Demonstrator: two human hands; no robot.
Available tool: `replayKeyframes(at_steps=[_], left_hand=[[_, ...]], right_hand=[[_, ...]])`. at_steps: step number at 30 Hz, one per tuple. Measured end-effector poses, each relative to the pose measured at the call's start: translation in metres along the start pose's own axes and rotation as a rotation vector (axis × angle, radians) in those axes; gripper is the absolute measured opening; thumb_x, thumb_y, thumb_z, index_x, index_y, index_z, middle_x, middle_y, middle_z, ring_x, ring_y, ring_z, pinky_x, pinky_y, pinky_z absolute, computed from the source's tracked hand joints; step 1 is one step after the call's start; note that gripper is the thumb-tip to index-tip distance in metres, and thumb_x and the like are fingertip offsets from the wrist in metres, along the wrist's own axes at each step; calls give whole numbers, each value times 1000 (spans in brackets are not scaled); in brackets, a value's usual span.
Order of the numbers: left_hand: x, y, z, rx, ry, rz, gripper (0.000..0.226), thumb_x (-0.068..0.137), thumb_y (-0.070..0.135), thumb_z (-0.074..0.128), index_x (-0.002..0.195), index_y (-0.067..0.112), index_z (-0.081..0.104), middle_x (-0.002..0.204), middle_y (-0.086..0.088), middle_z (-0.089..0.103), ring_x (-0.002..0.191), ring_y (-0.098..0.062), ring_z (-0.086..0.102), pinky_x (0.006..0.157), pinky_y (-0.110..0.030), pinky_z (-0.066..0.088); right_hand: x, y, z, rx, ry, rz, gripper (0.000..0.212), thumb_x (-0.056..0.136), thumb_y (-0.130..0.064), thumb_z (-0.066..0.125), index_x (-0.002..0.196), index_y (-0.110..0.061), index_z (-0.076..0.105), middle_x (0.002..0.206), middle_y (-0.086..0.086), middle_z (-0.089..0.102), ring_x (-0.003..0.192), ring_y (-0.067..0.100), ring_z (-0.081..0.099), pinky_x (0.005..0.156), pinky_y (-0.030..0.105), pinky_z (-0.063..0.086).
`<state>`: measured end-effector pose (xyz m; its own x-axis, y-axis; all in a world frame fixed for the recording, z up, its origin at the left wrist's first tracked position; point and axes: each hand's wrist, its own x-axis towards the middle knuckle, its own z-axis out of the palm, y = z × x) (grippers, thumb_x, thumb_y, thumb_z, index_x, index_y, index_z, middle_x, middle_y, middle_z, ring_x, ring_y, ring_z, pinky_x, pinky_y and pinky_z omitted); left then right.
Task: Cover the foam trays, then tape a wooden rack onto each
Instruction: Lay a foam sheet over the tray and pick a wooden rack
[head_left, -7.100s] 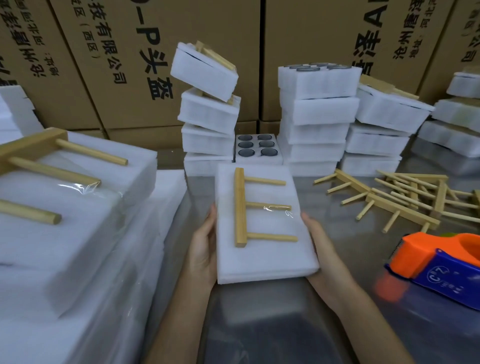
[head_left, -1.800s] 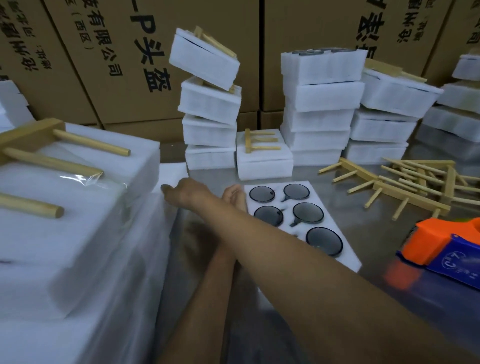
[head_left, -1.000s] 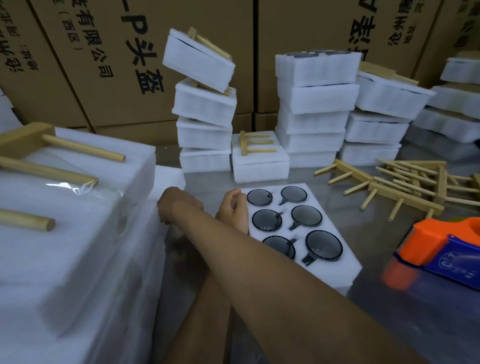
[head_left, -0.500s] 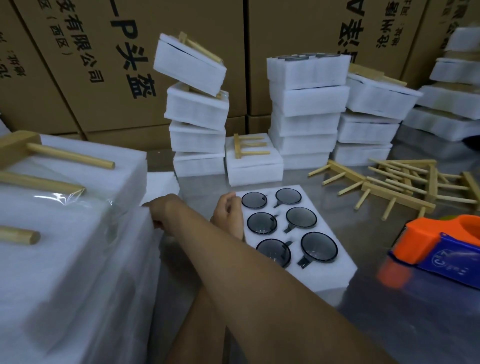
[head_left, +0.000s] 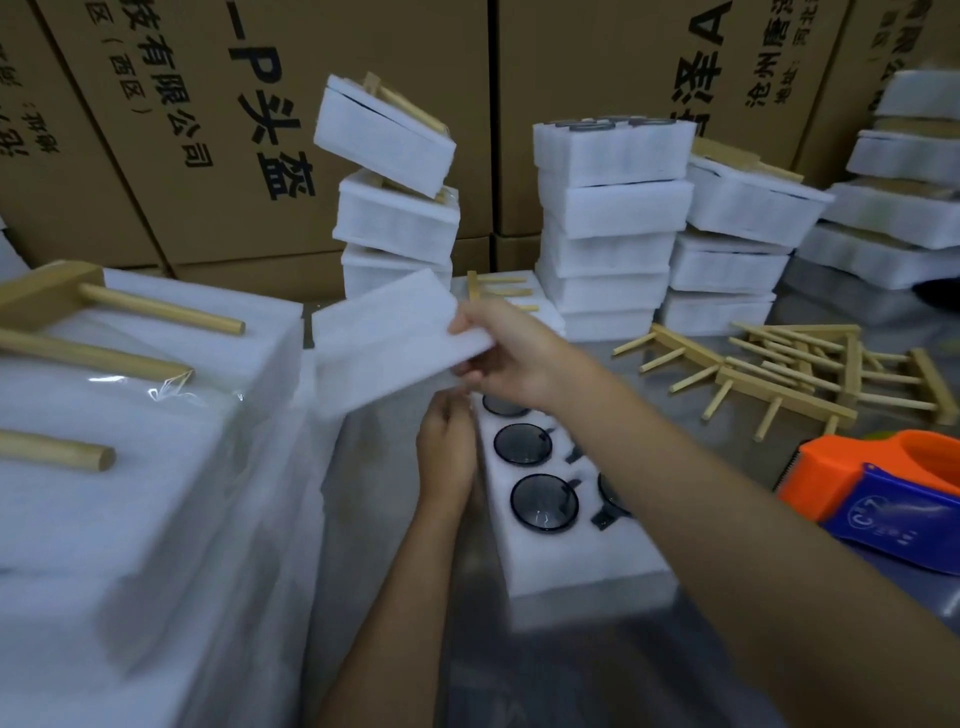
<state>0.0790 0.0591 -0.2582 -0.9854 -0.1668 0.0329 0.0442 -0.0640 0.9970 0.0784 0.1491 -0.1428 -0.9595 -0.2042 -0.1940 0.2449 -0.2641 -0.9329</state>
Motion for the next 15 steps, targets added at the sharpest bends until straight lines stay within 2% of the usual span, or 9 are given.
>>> replayKeyframes(at_steps=[2, 4, 6, 9, 11, 12, 13, 15], left_hand=[[-1, 1, -1, -6, 26, 13, 27, 95, 32, 49, 106, 14, 68, 109, -10, 72, 102, -29, 67, 93, -47, 54], [2, -3, -5, -36, 51, 10, 17, 101, 15, 50, 92, 18, 64, 101, -6, 69, 94, -25, 65, 87, -42, 51], [4, -2, -7, -139, 47, -44, 25, 101, 20, 44, 84, 19, 63, 93, -5, 70, 88, -24, 65, 80, -39, 50], [1, 4, -4, -246, -51, -99, 34, 98, 36, 44, 98, 16, 72, 93, 0, 77, 84, -14, 71, 77, -28, 54], [-4, 3, -2, -180, -110, -71, 30, 95, 33, 54, 114, 17, 72, 107, 0, 76, 96, -13, 70, 80, -25, 55], [-5, 0, -1, -123, -123, -45, 29, 95, 26, 59, 120, 19, 69, 112, 1, 74, 100, -11, 69, 81, -23, 54], [-7, -2, -1, -77, -131, -17, 30, 94, 19, 61, 123, 22, 67, 113, 5, 73, 98, -6, 69, 78, -19, 54], [-9, -2, -2, -44, -151, 15, 33, 93, 12, 64, 121, 29, 65, 104, 13, 74, 89, 2, 70, 70, -12, 52]], right_hand=[[-29, 1, -31, -30, 65, -59, 9, 79, -7, 51, 81, -14, 49, 61, -1, 47, 46, 12, 42, 39, 21, 31], [-61, 7, -66, -64, 231, -53, 6, 77, -8, 55, 80, -12, 54, 59, 1, 50, 45, 13, 45, 39, 22, 33], [-94, 19, -90, -176, 348, -25, 7, 75, -10, 59, 82, -10, 58, 66, 5, 54, 50, 15, 49, 42, 24, 38], [-125, 38, -111, -417, 467, 13, 26, 77, -14, 63, 104, -16, 63, 83, 7, 61, 66, 23, 56, 57, 30, 43], [-138, 41, -116, -553, 460, 18, 35, 82, -22, 65, 115, -30, 56, 74, 2, 63, 54, 15, 57, 49, 24, 41], [-140, 43, -118, -629, 456, 11, 33, 84, -28, 66, 114, -34, 55, 73, -1, 65, 54, 12, 60, 48, 24, 43], [-140, 44, -121, -722, 475, -13, 26, 84, -36, 66, 108, -35, 58, 77, -2, 67, 63, 11, 64, 54, 27, 47], [-134, 48, -129, -861, 564, -108, 18, 85, -46, 62, 92, -30, 66, 83, -2, 68, 80, 15, 64, 71, 37, 50]])
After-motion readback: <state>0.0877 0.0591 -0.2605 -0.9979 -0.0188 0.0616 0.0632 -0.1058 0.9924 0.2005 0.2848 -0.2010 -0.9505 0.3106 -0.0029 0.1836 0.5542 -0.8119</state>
